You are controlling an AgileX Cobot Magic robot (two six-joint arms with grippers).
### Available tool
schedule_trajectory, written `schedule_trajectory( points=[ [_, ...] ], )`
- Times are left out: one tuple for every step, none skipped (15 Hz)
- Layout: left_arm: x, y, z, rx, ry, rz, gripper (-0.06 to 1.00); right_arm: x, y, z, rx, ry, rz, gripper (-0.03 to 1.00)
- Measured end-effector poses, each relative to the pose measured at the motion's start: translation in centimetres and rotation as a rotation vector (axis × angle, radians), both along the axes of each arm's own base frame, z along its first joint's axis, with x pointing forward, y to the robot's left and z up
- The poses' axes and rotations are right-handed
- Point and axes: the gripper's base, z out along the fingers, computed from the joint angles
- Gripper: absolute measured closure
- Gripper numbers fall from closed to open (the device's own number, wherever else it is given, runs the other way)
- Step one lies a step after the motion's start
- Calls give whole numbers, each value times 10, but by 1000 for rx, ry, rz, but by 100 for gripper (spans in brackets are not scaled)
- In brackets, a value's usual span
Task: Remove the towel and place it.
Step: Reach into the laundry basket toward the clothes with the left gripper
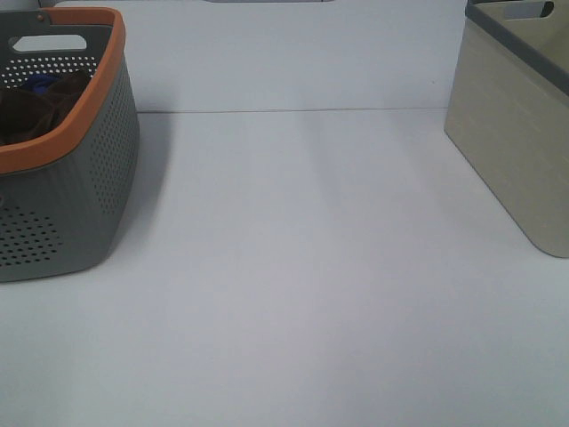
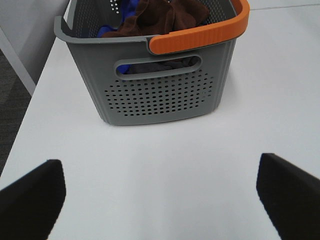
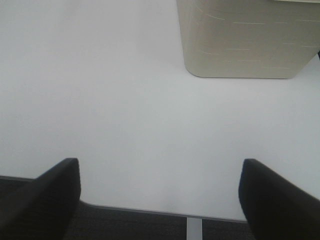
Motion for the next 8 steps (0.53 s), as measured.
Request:
schedule_trajectory(
  points=[
    [0,0,0,2,0,2,-5,0,0,0,0,0,0,21],
    [0,1,0,3,0,6,-5,0,0,0,0,0,0,21],
    [0,1,0,3,0,7,-5,0,0,0,0,0,0,21],
    [0,1,0,3,0,11,-5,0,0,0,0,0,0,21],
    [0,1,0,3,0,11,-5,0,0,0,0,0,0,21],
    [0,1,0,3,0,11,-5,0,0,0,0,0,0,21],
    [0,1,0,1,0,12,-5,0,0,0,0,0,0,21],
    [0,1,0,1,0,12,-5,0,0,0,0,0,0,21]
  ],
)
